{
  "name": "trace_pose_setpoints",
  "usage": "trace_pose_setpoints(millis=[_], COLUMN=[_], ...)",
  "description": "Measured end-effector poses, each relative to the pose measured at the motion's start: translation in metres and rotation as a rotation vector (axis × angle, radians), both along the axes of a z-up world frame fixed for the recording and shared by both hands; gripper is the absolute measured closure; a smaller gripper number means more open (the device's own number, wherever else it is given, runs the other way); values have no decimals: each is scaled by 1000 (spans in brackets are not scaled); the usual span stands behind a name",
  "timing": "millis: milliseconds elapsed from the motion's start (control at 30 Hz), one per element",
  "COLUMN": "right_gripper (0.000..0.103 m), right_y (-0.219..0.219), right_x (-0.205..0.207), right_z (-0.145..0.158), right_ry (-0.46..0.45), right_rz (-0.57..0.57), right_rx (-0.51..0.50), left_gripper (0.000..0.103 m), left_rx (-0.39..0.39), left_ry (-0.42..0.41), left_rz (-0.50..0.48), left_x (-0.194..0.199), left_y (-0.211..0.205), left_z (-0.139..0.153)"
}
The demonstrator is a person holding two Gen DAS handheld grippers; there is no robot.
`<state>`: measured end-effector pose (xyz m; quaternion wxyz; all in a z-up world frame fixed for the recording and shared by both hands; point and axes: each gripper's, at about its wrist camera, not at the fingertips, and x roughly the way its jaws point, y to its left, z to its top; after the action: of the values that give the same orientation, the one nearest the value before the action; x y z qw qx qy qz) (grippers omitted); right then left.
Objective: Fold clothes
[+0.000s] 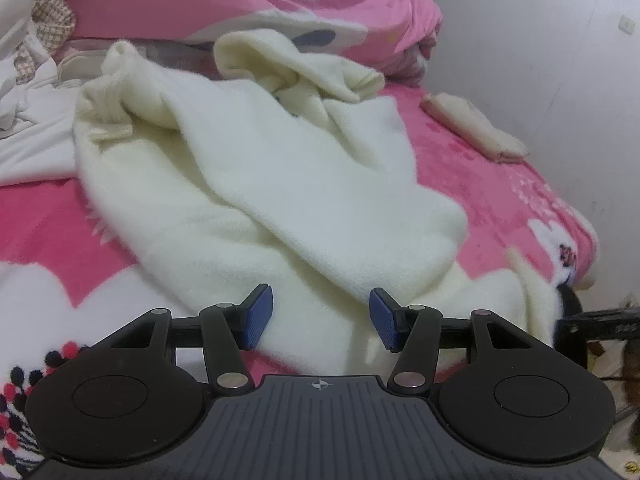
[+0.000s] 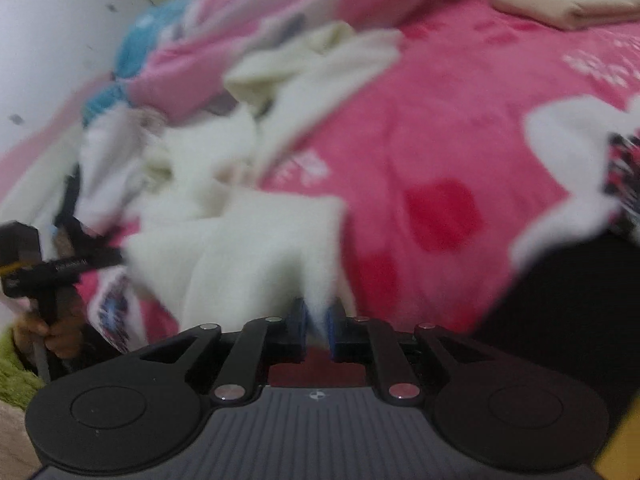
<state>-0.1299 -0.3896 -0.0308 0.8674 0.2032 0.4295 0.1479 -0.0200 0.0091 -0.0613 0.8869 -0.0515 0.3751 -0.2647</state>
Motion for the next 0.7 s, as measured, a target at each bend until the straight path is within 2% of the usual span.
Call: trace_pose_setpoints(millis=[167, 200, 267, 333, 400, 467, 567, 700], right_gripper=[80, 67, 52, 52, 51, 49, 44, 43], right_y=[-22, -26, -33, -35, -34, -17, 27, 93], right_x=[-12, -13, -12, -3, 14, 39, 79, 128], right_z=[36, 45, 62, 77, 87, 85, 66, 35], right_ry=[-55, -80, -136, -193, -241, -256, -228, -168], right_rz=[-22, -30, -49, -53, -47, 0, 108, 248], right_rx=[-82, -102, -139, -126, -72, -9, 33, -1], left_gripper=[48, 48, 48, 48, 48, 48, 48, 47], left_rx=[-4, -3, 0, -1, -3, -5, -9, -17], left_ry=[-1, -2, -8, -10, -11, -10, -8, -8], left_rz=[2, 3, 2, 2, 3, 2, 3, -3], left_x=[-1, -1, -3, -3, -3, -2, -1, 0], left_y=[1, 1, 0, 0, 0, 0, 1, 2], left_z=[-2, -3, -3, -4, -4, -4, -5, -6])
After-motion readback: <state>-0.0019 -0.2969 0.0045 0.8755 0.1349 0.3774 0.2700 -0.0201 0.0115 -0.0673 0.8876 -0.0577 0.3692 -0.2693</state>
